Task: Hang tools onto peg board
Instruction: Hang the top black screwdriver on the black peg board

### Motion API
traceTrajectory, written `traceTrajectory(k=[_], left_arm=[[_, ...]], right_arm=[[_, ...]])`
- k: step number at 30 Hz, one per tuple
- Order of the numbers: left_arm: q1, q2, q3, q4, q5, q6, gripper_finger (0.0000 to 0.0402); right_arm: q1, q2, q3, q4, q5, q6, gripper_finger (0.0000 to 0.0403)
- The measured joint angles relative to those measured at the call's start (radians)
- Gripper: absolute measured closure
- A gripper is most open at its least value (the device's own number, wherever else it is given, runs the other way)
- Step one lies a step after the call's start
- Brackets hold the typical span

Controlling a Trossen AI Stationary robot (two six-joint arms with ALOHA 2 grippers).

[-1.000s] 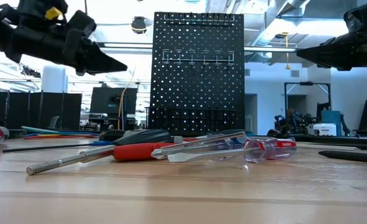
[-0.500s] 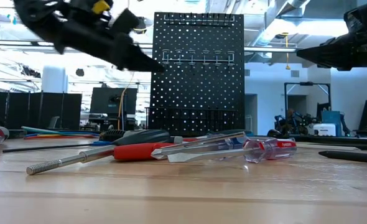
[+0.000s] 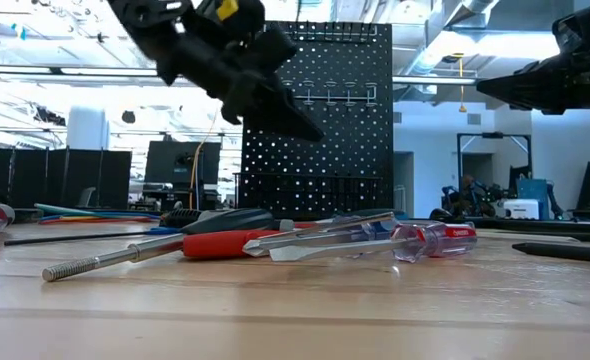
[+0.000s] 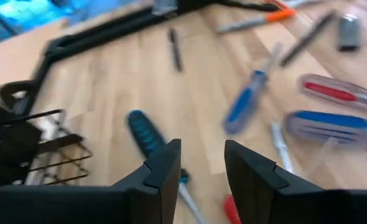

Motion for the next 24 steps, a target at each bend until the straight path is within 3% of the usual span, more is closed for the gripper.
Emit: traceTrajectory(k=[4,17,21,24], left_arm=[[-0.060,-0.044,0.011,-0.095,-0.059,0.025,0.0281],[-0.093,-0.142,-0.200,0.005,-0.126,0.012,0.0281],[-0.077,-0.240,-0.254,-0.008,-0.231,0.024,0.0281],[-0.065,-0.340,-0.279,-0.114,-0.224,-0.003,0.0281]], right_arm=[[0.000,0.000,0.000,0.000,0.000,0.000,0.0381],[0.000,0.000,0.000,0.000,0.000,0.000,0.0381],[0.000,0.000,0.000,0.000,0.000,0.000,0.0381],[0.000,0.000,0.000,0.000,0.000,0.000,0.0381]])
